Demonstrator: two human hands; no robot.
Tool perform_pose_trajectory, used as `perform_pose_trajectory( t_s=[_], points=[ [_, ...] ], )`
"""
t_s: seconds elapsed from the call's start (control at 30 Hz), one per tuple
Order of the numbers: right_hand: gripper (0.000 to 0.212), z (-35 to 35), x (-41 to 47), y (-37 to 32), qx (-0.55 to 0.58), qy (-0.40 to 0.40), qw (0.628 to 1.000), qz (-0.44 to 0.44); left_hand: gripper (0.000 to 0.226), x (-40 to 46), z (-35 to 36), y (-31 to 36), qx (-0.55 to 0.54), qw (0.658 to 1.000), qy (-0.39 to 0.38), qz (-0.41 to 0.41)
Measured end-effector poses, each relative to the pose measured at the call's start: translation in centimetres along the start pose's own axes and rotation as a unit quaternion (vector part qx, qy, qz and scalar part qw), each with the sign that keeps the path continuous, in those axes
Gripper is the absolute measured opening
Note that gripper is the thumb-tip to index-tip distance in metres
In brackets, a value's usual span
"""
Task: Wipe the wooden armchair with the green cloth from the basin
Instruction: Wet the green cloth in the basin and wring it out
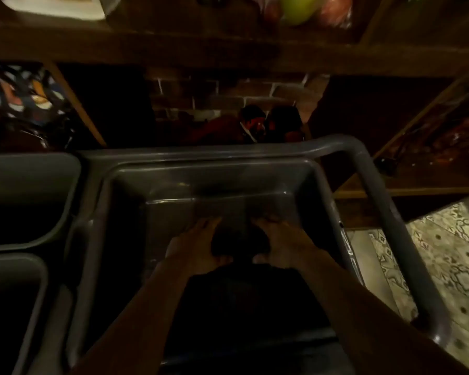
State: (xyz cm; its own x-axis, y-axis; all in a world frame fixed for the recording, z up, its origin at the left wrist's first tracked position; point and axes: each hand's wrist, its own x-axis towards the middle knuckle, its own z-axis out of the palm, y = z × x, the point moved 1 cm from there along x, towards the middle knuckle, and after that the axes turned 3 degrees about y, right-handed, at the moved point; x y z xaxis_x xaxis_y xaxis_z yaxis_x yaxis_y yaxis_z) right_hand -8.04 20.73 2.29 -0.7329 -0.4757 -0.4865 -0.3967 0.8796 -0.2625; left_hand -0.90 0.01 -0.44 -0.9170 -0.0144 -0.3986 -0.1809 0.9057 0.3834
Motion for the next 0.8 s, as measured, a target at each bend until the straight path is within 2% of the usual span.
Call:
perform_pose_trajectory(
  t_s=[0.17,0.37,0.5,0.63,0.8],
  points=[
    [0.098,4.0,1.5,0.8,-0.026,-0.027,0.999,0.005,0.102,1.6,4.0,-0.1,-0.001,0.999,-0.044,0.032],
    [0.054,6.6,1.0,0.7,-0.063,0.030,0.997,-0.020,0.078,1.5,6.4,0.7,0.031,0.996,0.001,0.083],
    [0.037,6.9,1.0,0.4,-0.070,0.063,0.995,-0.023,0.061,1.4,6.0,1.3,0.064,0.994,0.002,0.085],
    [0.035,6.8,0.4,0.2,-0.055,0.066,0.996,-0.027,0.042,1.0,5.1,1.8,0.064,0.995,0.003,0.079],
    [0.035,5.6,-0.9,-0.7,-0.052,0.078,0.995,-0.026,0.039,0.0,3.7,1.9,0.054,0.995,-0.001,0.079]
  ],
)
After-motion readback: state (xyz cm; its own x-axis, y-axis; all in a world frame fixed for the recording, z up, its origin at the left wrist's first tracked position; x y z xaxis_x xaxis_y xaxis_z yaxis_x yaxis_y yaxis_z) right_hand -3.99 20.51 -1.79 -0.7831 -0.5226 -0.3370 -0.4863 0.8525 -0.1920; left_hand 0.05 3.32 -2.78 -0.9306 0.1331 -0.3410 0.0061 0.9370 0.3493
